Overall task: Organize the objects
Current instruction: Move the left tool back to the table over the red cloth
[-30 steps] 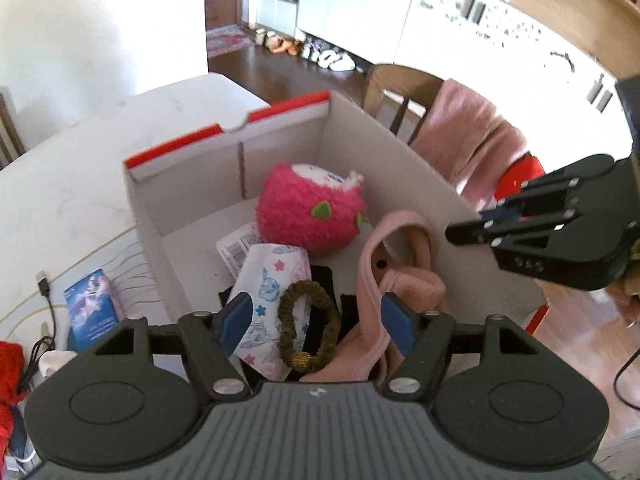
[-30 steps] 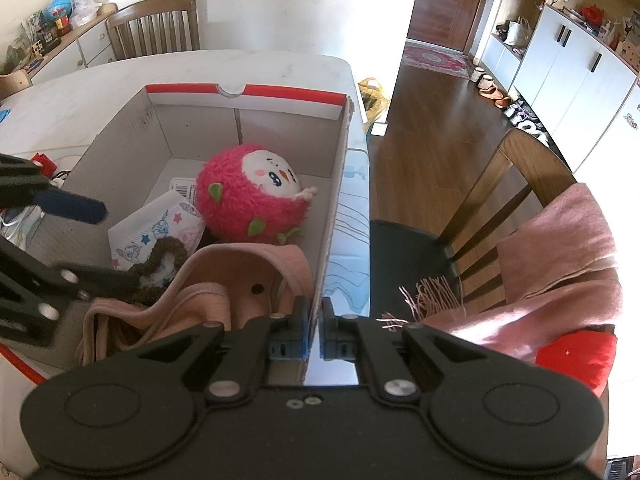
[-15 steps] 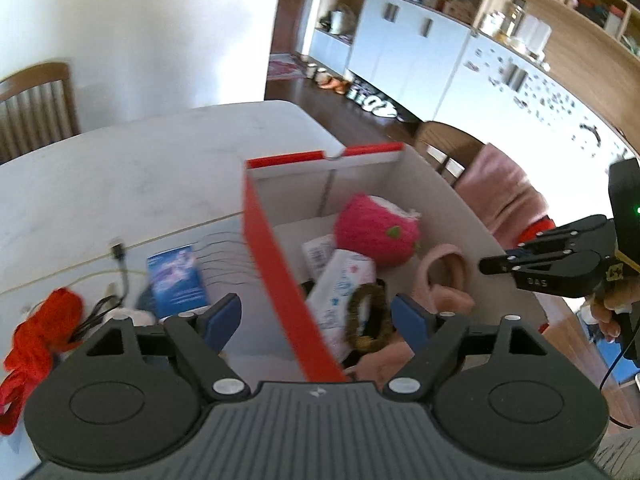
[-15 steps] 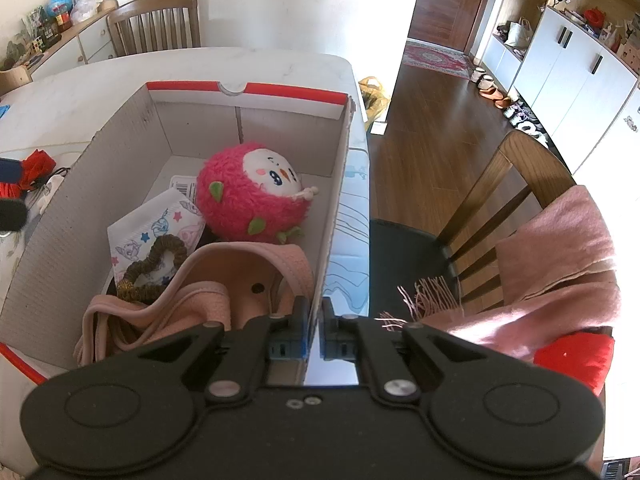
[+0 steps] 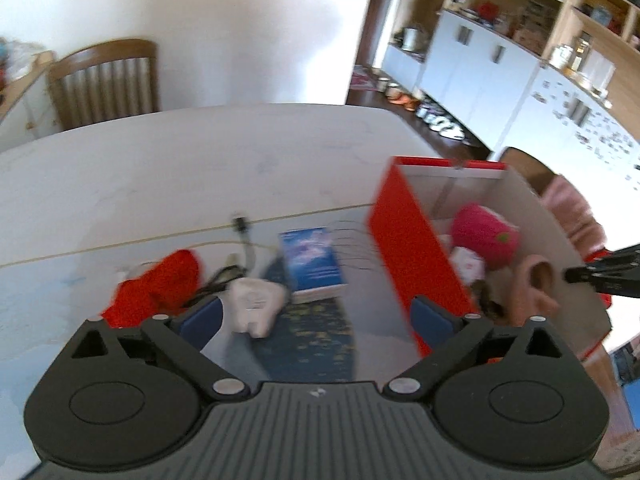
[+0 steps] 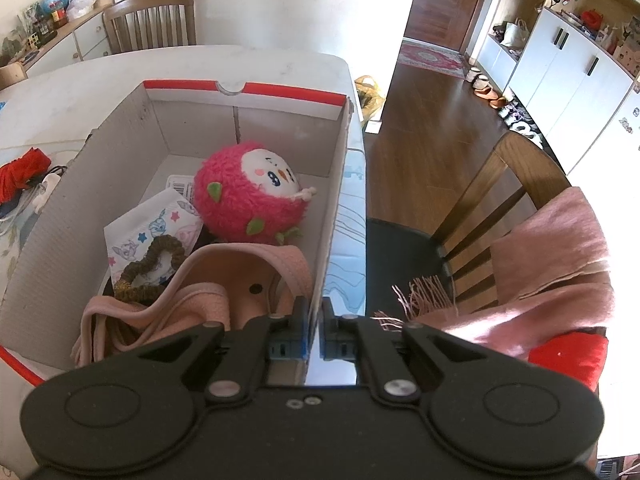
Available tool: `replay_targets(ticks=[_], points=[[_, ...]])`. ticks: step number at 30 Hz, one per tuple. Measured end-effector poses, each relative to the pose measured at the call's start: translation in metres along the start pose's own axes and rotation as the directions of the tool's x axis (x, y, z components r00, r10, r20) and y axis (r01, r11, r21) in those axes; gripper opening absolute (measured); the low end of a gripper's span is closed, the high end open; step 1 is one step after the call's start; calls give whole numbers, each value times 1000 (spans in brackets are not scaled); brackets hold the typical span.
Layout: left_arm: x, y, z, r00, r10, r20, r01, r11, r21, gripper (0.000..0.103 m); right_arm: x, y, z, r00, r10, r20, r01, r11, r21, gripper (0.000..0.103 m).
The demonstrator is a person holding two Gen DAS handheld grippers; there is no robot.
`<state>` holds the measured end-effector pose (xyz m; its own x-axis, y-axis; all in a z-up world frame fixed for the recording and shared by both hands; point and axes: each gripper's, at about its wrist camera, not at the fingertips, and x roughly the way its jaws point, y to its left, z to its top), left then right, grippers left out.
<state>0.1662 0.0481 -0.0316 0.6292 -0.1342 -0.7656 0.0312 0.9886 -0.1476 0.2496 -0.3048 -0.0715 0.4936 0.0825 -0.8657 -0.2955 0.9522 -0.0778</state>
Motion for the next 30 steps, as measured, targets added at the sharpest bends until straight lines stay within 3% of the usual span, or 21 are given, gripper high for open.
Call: replay_targets(ticks=[8,13,20,30], points=[[10,55,-9,996,84,-26,-82,996,45,103,0,4,1,1000,-20,-10,20,1000,-1,5],[22,87,-11,992,102,-73,-98,993,57,103,1,6,3,999,-34,-20,34,999,-4,5],[50,103,-10,981,166,-104,-146,974,175,103,1,9,5,998,-54,-29,54,999,-5,5],[82,120,-15,977,182,-114,-161,972,171,102,3,10,5,997,-68,-48,69,997,20,6]])
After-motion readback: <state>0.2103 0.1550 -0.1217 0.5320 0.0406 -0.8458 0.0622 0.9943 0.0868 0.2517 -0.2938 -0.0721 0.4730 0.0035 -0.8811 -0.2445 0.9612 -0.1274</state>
